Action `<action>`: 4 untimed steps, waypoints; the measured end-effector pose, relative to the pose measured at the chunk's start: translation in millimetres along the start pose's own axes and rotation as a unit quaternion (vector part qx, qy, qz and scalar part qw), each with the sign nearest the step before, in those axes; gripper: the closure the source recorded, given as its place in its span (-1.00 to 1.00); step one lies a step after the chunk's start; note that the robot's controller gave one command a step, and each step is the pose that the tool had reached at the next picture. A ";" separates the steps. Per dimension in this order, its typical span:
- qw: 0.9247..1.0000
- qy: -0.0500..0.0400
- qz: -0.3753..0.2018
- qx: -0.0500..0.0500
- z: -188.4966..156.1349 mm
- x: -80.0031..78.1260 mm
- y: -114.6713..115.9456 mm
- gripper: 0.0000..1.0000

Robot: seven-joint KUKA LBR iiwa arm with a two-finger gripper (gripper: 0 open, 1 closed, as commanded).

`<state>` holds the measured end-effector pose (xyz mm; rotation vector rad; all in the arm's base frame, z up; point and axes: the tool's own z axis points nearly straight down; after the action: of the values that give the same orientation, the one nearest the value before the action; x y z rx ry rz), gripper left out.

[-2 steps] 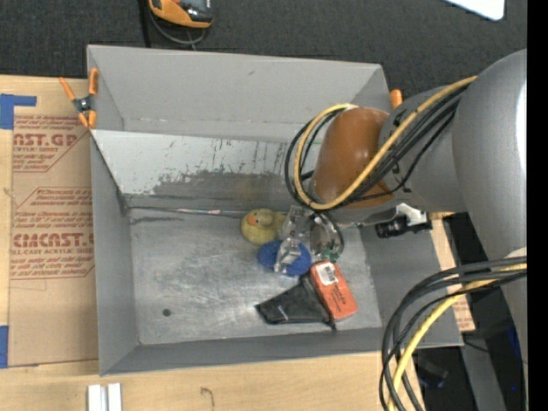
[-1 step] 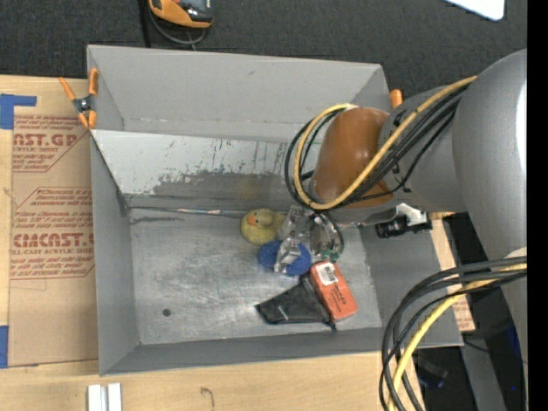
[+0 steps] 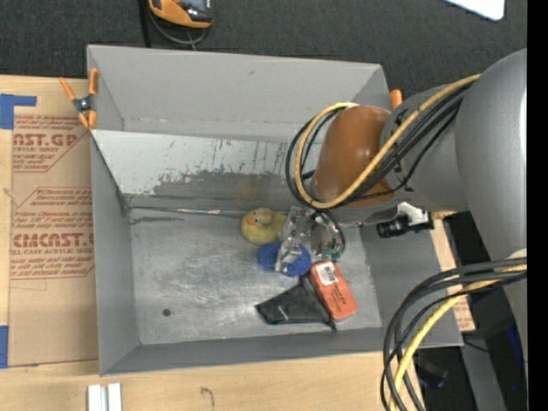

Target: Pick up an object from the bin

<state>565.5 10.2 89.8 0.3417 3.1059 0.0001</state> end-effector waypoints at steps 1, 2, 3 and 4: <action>1.000 0.006 0.000 0.001 -14.6 1.6 0.4 1.00; 1.000 0.010 -0.001 0.001 -30.9 3.0 0.5 1.00; 1.000 0.011 -0.001 0.001 -54.0 2.4 0.6 1.00; 1.000 0.009 -0.001 0.001 -77.2 0.7 0.9 1.00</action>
Offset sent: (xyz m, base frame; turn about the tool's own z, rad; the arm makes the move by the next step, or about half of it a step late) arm 0.0000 0.0001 0.1030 0.0000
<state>563.7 11.4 166.9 0.3419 3.1239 0.0015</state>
